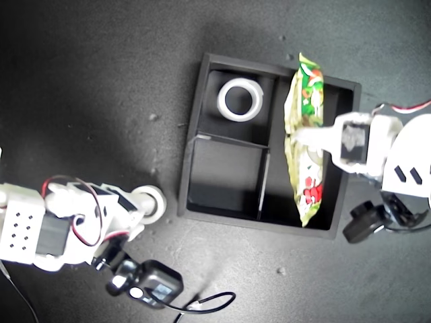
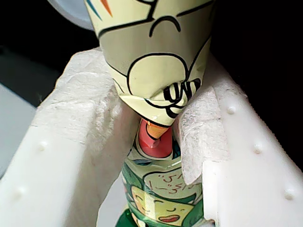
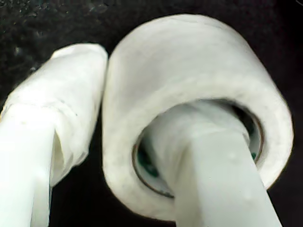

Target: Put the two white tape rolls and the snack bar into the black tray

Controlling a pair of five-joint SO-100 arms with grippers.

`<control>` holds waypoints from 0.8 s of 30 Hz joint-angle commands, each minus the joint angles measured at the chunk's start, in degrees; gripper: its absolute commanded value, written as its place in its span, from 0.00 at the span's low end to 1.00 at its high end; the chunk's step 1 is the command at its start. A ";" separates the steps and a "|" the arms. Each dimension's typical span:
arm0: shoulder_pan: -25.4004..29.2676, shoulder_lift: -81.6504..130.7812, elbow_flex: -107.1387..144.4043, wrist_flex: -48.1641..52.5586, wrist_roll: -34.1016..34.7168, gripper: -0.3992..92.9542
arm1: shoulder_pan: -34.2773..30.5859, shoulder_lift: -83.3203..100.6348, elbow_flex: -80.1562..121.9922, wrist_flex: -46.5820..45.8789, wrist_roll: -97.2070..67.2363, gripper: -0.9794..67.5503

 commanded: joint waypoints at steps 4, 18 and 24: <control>-0.26 6.86 -17.84 19.95 5.10 0.01 | 1.05 1.32 0.26 3.25 -0.44 0.01; -9.05 -15.29 -60.21 30.85 22.94 0.01 | -0.26 1.67 -29.36 37.71 11.34 0.18; -10.02 -31.64 -75.76 39.55 21.01 0.03 | 4.83 17.40 -22.68 40.34 39.64 0.01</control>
